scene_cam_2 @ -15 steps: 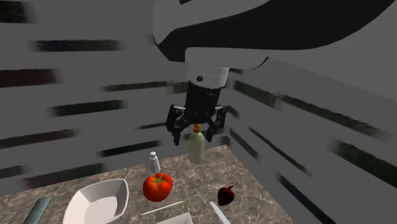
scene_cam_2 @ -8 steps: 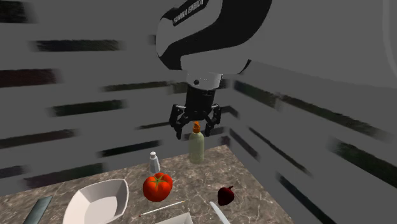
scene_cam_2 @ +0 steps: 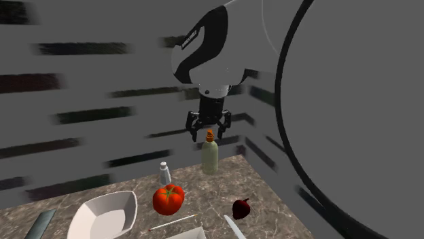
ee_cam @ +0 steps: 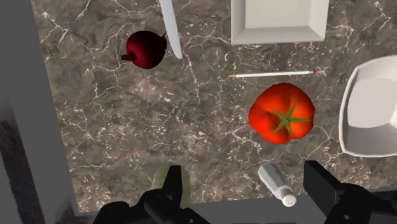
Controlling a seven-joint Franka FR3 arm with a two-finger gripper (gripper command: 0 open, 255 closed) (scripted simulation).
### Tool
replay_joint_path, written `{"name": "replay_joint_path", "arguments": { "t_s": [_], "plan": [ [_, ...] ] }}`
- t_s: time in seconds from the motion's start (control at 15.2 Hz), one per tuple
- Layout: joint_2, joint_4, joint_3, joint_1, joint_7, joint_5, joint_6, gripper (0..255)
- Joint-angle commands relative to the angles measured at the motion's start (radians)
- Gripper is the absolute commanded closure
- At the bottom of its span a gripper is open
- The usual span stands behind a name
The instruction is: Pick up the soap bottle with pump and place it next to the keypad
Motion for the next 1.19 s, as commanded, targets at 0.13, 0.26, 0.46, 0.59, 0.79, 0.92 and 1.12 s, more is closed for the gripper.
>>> {"name": "replay_joint_path", "arguments": {
  "t_s": [0.13, 0.26, 0.46, 0.59, 0.79, 0.92, 1.12],
  "plan": [
    [0.151, 0.119, -0.012, -0.006, -0.008, -0.003, 0.024, 0],
    [0.229, 0.187, -0.018, -0.011, -0.015, -0.002, 0.030, 0],
    [0.349, 0.300, -0.028, -0.020, -0.023, 0.000, 0.031, 0],
    [0.430, 0.383, -0.033, -0.027, -0.029, 0.003, 0.026, 0],
    [0.556, 0.522, -0.039, -0.042, -0.035, 0.008, 0.006, 0],
    [0.644, 0.628, -0.042, -0.053, -0.037, 0.012, -0.014, 0],
    [0.678, 0.645, -0.042, -0.057, -0.039, 0.014, 0.002, 0]
  ]
}}
